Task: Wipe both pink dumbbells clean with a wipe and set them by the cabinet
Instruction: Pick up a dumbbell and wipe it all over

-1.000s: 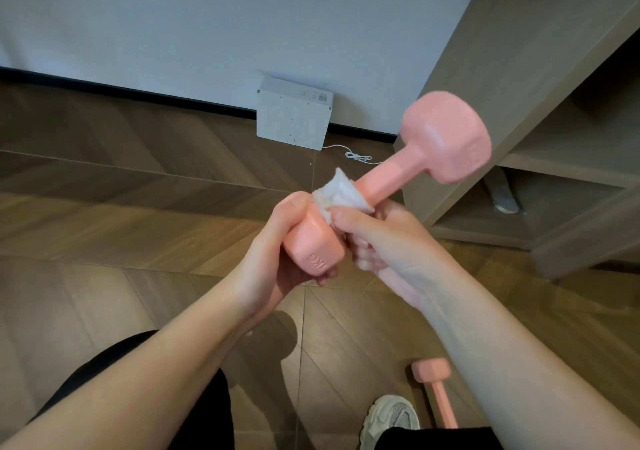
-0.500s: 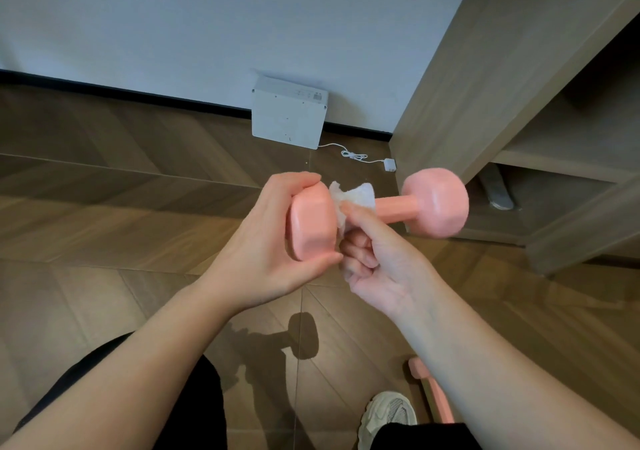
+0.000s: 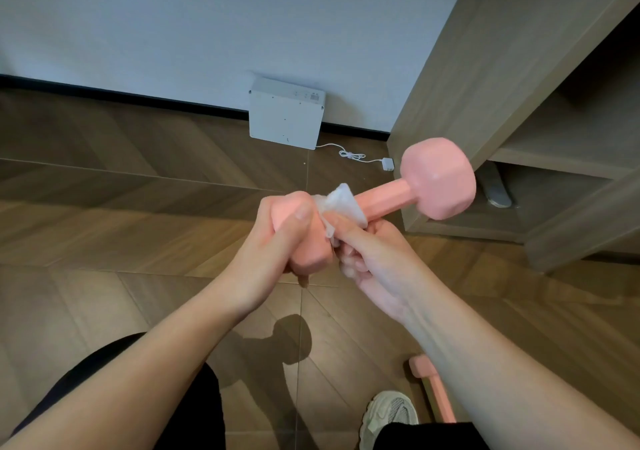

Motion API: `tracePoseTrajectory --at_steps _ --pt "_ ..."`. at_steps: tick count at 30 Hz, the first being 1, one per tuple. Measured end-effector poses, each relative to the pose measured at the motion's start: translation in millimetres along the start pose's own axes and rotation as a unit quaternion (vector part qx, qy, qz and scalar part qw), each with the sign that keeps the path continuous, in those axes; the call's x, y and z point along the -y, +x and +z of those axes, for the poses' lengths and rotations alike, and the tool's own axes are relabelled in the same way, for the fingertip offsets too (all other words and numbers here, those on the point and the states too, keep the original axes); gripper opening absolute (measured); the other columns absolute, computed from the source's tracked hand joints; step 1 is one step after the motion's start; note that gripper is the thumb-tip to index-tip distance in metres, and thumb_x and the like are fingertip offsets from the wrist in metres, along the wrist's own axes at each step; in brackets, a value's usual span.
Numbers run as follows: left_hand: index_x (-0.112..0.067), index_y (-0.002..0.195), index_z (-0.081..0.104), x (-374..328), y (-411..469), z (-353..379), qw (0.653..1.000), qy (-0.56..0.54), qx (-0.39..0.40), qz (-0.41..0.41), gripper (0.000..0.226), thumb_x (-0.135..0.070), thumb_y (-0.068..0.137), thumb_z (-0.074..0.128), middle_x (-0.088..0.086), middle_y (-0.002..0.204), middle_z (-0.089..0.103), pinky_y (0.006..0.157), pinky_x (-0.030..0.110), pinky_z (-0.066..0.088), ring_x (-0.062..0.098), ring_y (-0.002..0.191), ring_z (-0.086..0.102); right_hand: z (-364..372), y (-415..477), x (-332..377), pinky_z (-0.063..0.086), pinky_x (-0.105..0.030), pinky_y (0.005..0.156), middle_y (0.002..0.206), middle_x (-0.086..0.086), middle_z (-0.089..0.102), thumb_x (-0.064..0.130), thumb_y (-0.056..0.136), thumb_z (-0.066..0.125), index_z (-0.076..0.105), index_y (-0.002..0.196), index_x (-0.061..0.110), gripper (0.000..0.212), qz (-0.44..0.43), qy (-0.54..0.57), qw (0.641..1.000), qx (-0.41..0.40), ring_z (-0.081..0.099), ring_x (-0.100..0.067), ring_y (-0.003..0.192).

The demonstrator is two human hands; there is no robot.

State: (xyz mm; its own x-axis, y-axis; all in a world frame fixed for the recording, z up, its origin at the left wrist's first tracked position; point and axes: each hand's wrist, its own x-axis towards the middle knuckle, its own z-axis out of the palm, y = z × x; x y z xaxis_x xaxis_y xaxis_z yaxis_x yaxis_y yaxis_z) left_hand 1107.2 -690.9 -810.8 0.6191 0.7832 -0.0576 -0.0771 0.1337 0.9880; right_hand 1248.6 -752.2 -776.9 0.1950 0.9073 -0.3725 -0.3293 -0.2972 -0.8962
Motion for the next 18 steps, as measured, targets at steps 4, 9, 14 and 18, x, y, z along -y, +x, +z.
tracePoseTrajectory --at_steps 4,9,14,18 --pt "0.003 0.118 0.06 -2.1 -2.3 -3.8 0.981 -0.145 0.053 -0.115 0.083 -0.071 0.091 0.031 0.022 0.082 0.06 0.042 0.029 0.045 0.028 0.059 0.057 -2.8 -2.3 2.2 0.02 -0.017 0.04 0.051 0.007 0.047 0.016 0.086 0.07 0.065 0.084 0.013 0.006 -0.029 -0.079 0.996 0.015 0.028 -0.004 0.041" --pt "-0.011 0.117 0.068 -7.6 -3.8 -12.3 0.924 -0.245 0.143 -0.258 0.082 -0.075 0.087 0.027 0.023 0.085 0.061 0.035 0.024 0.046 0.028 0.049 0.057 -2.4 -5.7 3.8 0.036 -0.008 0.041 0.055 0.018 0.061 0.011 0.083 0.073 0.064 0.101 0.014 0.02 -0.077 -0.178 0.981 0.025 0.054 0.004 0.046" --pt "-0.007 0.103 0.072 -6.0 -6.6 -4.0 0.955 -0.229 0.104 -0.155 0.074 -0.063 0.095 0.025 0.019 0.072 0.06 0.041 0.027 0.042 0.028 0.05 0.054 1.7 -8.8 8.5 0.038 -0.005 0.043 0.055 0.016 0.063 0.011 0.083 0.073 0.064 0.083 0.017 0.011 -0.104 -0.165 0.98 0.032 0.055 0.005 0.045" --pt "0.003 0.107 0.064 -7.3 -8.4 7.9 0.98 -0.19 0.03 -0.049 0.069 -0.055 0.091 0.03 0.026 0.074 0.058 0.045 0.031 0.041 0.028 0.053 0.053 3.4 -8.9 12.1 0.032 -0.01 0.039 0.049 0.014 0.055 0.016 0.083 0.073 0.065 0.082 0.014 0.008 -0.103 -0.142 0.984 -0.002 0.044 0.0 0.039"
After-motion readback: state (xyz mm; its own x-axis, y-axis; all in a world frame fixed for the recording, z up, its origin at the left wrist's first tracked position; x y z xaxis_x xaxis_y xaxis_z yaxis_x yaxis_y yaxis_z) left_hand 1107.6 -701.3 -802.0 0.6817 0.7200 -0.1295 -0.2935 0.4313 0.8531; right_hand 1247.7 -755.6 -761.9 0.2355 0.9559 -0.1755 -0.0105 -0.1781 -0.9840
